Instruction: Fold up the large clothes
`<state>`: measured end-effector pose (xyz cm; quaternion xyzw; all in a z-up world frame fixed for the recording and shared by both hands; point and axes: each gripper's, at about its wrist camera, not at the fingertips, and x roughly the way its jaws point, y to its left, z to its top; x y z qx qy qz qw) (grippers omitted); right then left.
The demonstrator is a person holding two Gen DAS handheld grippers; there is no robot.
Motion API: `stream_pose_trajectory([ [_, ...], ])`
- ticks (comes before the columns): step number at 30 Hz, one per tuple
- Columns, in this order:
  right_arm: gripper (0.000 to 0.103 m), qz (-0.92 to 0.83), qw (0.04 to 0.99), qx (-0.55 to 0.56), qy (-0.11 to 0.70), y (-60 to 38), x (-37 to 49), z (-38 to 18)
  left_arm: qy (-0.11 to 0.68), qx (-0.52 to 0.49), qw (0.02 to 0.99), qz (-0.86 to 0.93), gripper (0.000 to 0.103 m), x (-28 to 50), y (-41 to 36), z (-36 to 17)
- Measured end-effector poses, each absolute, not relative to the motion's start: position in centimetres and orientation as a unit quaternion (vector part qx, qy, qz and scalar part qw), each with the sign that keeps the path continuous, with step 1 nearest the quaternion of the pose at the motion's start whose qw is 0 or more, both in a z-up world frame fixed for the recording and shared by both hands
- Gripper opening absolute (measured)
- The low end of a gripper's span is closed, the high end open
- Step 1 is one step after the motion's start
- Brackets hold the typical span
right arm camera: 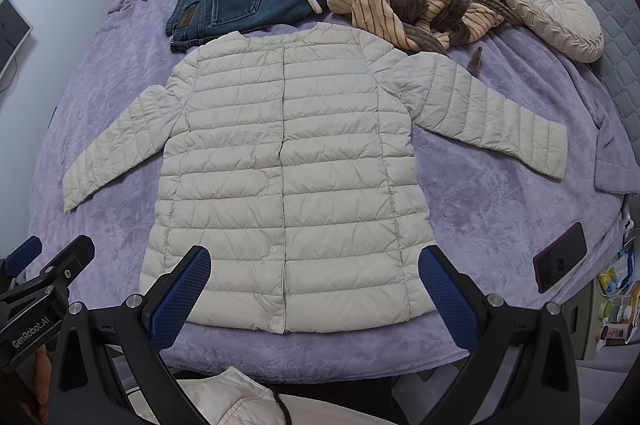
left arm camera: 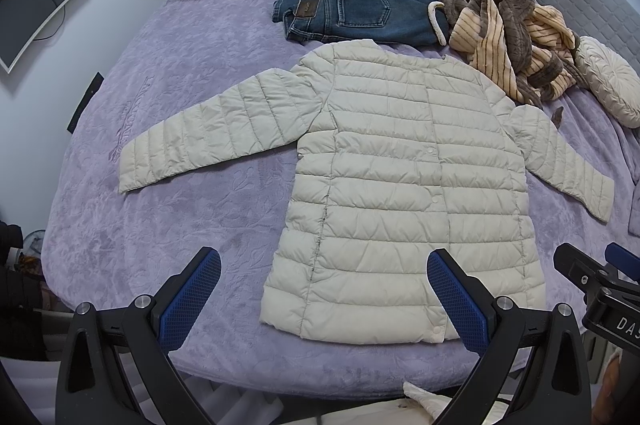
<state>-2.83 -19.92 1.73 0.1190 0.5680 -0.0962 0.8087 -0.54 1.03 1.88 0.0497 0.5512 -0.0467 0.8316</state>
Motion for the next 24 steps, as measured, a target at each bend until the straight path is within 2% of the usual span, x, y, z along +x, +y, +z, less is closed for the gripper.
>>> stream_pose_trajectory([
  [24,0.103,-0.097,0.807,0.118,0.57,-19.68,-2.63,1.64,0.552,0.049,0.831,-0.047,0.103,-0.54,0.93,1.89],
])
